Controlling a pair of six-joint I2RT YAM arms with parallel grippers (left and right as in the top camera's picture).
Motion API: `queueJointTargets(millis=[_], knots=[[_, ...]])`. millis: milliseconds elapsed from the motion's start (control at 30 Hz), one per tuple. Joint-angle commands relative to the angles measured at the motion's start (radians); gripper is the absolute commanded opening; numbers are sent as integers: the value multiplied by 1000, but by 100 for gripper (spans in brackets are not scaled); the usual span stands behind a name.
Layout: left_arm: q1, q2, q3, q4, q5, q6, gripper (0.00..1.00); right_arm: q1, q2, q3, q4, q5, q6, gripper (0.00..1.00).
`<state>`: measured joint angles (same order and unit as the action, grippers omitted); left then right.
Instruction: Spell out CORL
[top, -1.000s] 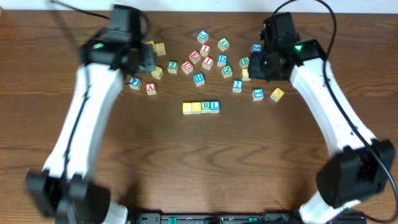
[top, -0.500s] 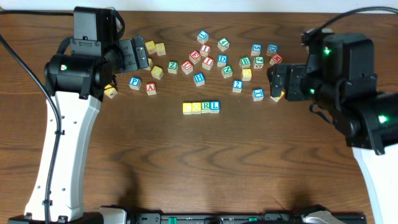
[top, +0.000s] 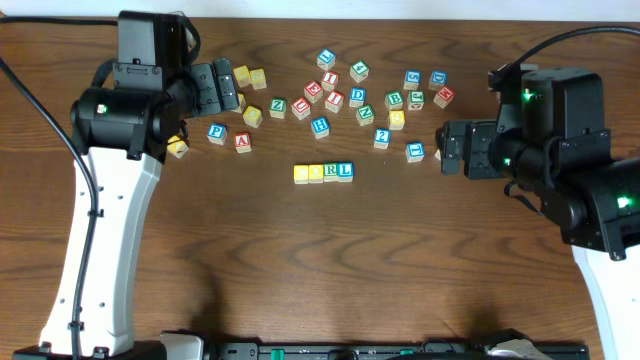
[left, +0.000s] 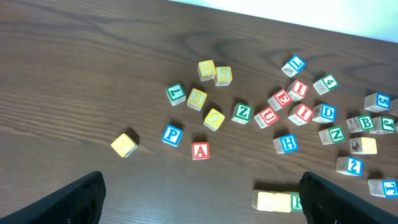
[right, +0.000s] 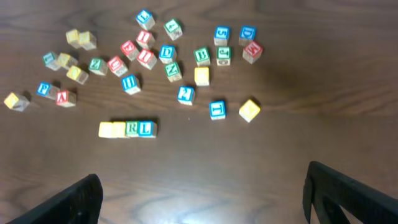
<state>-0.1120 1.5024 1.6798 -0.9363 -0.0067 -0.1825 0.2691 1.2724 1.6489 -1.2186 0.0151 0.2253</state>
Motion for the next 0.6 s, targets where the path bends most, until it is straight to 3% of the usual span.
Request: queueJointTargets(millis=[0, 100, 233, 367, 433, 567], knots=[[2, -3, 6, -3, -9, 6, 98, -11, -38, -50, 131, 86, -60, 99], [2, -3, 6, -3, -9, 6, 98, -14, -156, -225, 331, 110, -112, 99], [2, -3, 6, -3, -9, 6, 98, -67, -433, -621, 675, 98, -107, 99], [2, -3, 6, -3, -9, 6, 98, -120, -643, -893, 881, 98, -107, 99], [2, -3, 6, -3, -9, 6, 98, -155, -825, -1118, 1027, 92, -107, 99], [2, -3, 6, -3, -9, 6, 98, -183, -1000, -1333, 1153, 80, -107, 99]])
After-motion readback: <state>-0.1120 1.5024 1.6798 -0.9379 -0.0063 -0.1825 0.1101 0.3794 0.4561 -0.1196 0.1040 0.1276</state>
